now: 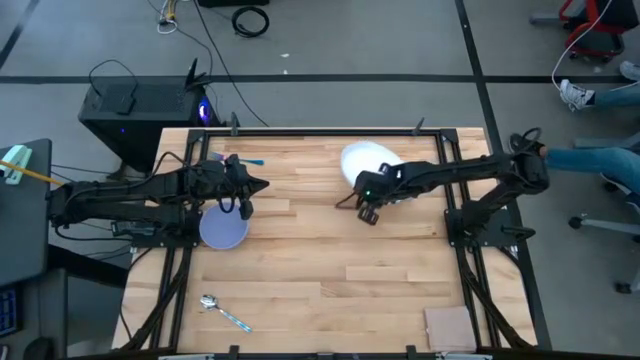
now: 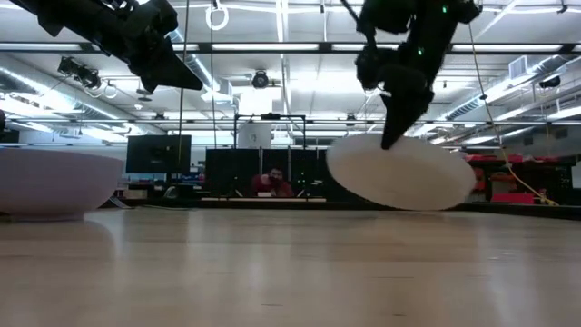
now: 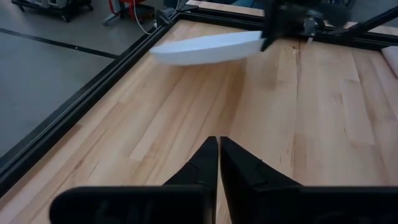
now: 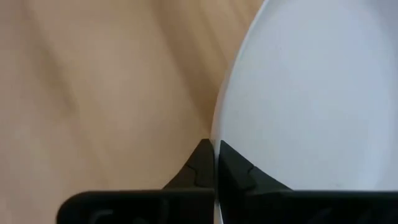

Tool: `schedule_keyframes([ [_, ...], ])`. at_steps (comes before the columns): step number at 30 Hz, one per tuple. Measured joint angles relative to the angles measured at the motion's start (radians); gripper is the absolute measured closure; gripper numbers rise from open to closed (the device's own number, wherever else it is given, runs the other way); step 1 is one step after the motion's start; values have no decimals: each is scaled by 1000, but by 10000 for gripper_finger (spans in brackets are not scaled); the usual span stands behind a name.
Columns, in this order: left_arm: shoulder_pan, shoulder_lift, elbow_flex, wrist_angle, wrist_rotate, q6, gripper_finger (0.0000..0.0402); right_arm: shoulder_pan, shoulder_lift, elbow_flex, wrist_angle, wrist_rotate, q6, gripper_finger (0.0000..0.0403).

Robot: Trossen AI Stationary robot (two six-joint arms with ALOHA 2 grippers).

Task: Set table place
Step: Move the plate to the center of the table

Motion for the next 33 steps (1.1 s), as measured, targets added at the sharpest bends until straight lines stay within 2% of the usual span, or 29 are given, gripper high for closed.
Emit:
schedule_keyframes([
  [6,0,0,0,-1,0,0,384,118,72,66,2,6,-180,402],
  [10,0,0,0,-1,0,0,395,208,120,67,57,4,-368,402],
  [13,0,0,0,-1,0,0,393,265,146,68,107,3,-446,402],
  [18,0,0,0,-1,0,0,375,333,200,68,135,-11,-480,402],
  [22,0,0,0,-1,0,0,382,367,260,68,177,-76,-487,402],
  [28,0,0,0,0,0,0,396,378,322,69,230,-109,-494,402],
  [33,0,0,0,0,0,-3,377,378,346,69,233,-114,-502,391],
])
